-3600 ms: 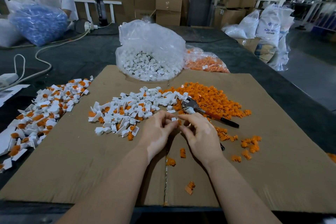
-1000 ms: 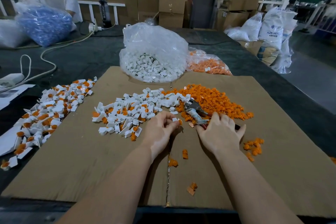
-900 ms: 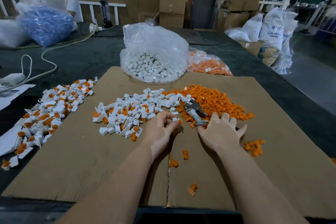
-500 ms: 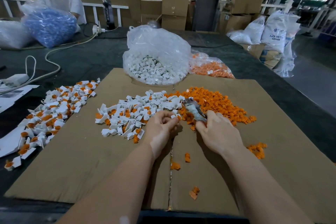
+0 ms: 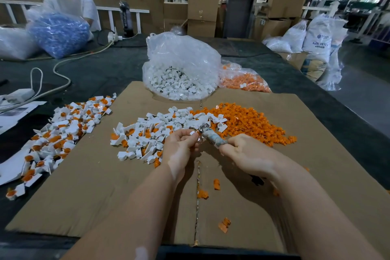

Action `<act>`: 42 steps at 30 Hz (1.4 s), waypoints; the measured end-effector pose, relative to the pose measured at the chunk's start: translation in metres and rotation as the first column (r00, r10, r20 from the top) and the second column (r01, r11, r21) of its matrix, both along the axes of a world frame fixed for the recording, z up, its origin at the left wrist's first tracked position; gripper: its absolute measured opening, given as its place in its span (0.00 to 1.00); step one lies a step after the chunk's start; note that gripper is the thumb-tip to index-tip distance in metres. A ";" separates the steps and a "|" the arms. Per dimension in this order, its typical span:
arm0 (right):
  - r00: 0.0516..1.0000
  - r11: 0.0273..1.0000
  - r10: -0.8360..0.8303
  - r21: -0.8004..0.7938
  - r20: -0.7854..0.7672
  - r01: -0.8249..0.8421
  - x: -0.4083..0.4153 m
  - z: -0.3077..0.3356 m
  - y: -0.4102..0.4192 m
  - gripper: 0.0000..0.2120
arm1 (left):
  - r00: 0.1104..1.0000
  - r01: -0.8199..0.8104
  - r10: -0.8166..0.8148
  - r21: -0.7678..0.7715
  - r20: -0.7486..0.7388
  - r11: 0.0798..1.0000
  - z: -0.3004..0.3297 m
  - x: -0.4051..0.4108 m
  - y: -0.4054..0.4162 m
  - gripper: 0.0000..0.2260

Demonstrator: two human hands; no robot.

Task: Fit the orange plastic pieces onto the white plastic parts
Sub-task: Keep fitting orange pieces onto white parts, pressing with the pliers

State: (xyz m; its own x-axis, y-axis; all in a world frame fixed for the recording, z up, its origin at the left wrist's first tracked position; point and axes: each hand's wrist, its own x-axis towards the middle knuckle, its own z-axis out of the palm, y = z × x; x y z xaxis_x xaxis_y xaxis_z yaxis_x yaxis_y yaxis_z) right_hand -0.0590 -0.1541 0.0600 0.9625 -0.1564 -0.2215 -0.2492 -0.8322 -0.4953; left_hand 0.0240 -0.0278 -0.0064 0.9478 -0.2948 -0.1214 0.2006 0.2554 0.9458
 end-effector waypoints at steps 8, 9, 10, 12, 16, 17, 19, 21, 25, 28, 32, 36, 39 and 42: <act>0.998 0.999 0.033 0.039 -0.059 -0.031 -0.004 0.007 0.005 0.14 | 1.000 0.005 -0.005 -0.025 -0.014 1.000 -0.001 0.000 0.000 0.03; 0.997 0.999 0.036 0.042 -0.062 -0.033 -0.004 0.007 0.006 0.14 | 1.000 0.001 -0.001 -0.017 -0.008 1.000 -0.001 0.001 0.001 0.03; 0.997 0.998 0.038 0.045 -0.064 -0.035 -0.003 0.007 0.006 0.14 | 1.000 -0.005 0.005 -0.011 -0.002 1.000 -0.001 0.001 0.001 0.04; 0.997 0.998 0.042 0.048 -0.065 -0.039 -0.003 0.006 0.007 0.14 | 1.000 -0.015 0.015 -0.011 0.007 1.000 -0.001 0.000 0.002 0.05; 0.999 0.999 0.027 0.038 -0.042 -0.026 0.000 0.002 0.009 0.14 | 1.000 -0.016 0.016 -0.018 0.012 1.000 0.000 0.001 0.003 0.06; 0.999 1.000 0.021 0.002 -0.033 -0.021 0.002 0.000 0.010 0.13 | 1.000 -0.012 0.012 -0.019 0.004 1.000 0.000 0.001 0.003 0.05; 1.000 0.999 0.004 -0.051 -0.013 -0.005 0.004 -0.006 0.012 0.11 | 1.000 0.000 0.000 -0.028 -0.016 1.000 -0.001 0.002 0.004 0.05; 1.000 0.999 -0.012 -0.031 -0.002 0.012 0.006 -0.011 0.014 0.09 | 1.000 0.007 -0.008 -0.030 -0.023 1.000 -0.001 0.001 0.005 0.05; 1.000 0.999 -0.018 -0.042 0.025 0.019 0.007 -0.015 0.015 0.08 | 1.000 0.008 -0.009 -0.037 -0.026 0.999 0.001 0.001 0.006 0.05; 0.999 0.999 -0.031 -0.037 0.035 0.032 0.007 -0.017 0.015 0.07 | 1.000 0.018 -0.018 -0.011 -0.012 1.000 0.001 0.000 0.005 0.04; 0.996 0.995 -0.054 -0.080 0.075 0.060 0.006 -0.023 0.015 0.09 | 1.000 0.015 -0.015 0.004 -0.013 1.000 0.002 -0.001 0.006 0.04; 0.986 0.990 -0.079 -0.101 0.144 0.094 0.002 -0.024 0.009 0.15 | 1.000 0.013 -0.014 -0.018 -0.018 1.000 0.000 -0.001 0.007 0.05; 0.955 0.972 -0.175 -0.113 0.240 0.206 0.001 -0.028 -0.002 0.18 | 1.000 -0.003 0.003 0.002 0.025 1.000 -0.003 -0.003 0.005 0.03; 0.909 0.903 -0.230 -0.271 0.348 0.332 0.003 -0.037 -0.014 0.24 | 0.984 -0.024 -0.003 0.150 0.175 0.988 -0.007 -0.007 0.006 0.02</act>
